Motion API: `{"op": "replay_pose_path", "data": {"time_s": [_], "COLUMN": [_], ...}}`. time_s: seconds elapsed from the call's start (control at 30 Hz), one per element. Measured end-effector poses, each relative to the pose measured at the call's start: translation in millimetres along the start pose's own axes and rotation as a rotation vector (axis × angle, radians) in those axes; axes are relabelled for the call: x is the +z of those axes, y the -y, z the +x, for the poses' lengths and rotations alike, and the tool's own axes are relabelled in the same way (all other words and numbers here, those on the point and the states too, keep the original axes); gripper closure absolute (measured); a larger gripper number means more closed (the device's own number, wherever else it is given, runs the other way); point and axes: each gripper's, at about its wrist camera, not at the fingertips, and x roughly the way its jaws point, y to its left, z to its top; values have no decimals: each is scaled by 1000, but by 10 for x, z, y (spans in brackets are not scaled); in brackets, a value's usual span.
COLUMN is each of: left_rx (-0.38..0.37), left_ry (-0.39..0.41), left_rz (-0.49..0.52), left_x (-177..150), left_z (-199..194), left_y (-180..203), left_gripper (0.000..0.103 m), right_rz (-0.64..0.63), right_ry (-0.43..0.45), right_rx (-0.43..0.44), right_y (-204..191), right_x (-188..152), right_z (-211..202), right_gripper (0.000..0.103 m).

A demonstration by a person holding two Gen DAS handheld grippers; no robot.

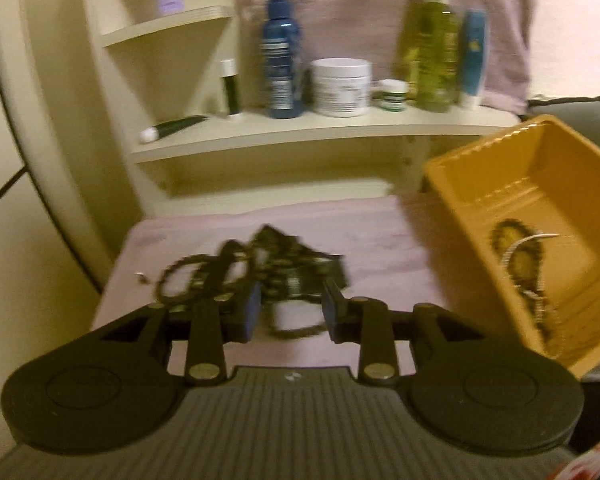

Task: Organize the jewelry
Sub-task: 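Return the left tool to the pile and grasp a black beaded bracelet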

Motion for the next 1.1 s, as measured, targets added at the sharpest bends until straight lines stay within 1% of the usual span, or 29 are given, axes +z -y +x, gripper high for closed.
{"op": "replay_pose_path", "data": {"time_s": [0.07,0.13,0.23,0.33,0.43,0.5,0.63,0.67,0.77,0.87,0.97,1.1], "left_rx": [24,45,43,8,-21,-48,-116,-124,-131,-159,-199,-210], "left_ry": [3,5,3,5,-7,-16,-32,-37,-57,-62,-69,-100], "left_rz": [6,39,71,95,155,191,231,242,251,249,261,282], "left_x": [-1,-4,-5,5,4,-2,-5,-3,12,37,67,105], "left_z": [27,58,100,144,219,269,347,365,423,450,472,510], "left_y": [-105,-170,-285,-392,-440,-470,-524,-529,-572,-630,-665,-671], "left_gripper": [73,73,73,73,73,73,73,73,73,74,79,89], "right_rz": [-1,-3,-4,-4,-5,-6,-9,-9,-11,-11,-13,-12], "right_ry": [0,0,0,-3,-5,-5,-6,-7,-7,-7,-8,-8], "right_rx": [0,-1,-3,-5,-5,-6,-7,-6,-7,-8,-8,-9], "right_y": [0,-2,-6,-4,-8,-10,-6,-3,-6,-9,-9,-9], "right_x": [3,2,1,0,5,6,4,5,5,4,3,4], "right_z": [-1,-1,-1,1,5,7,8,8,10,11,15,15], "right_gripper": [100,100,100,100,100,100,100,100,100,100,100,100]}}
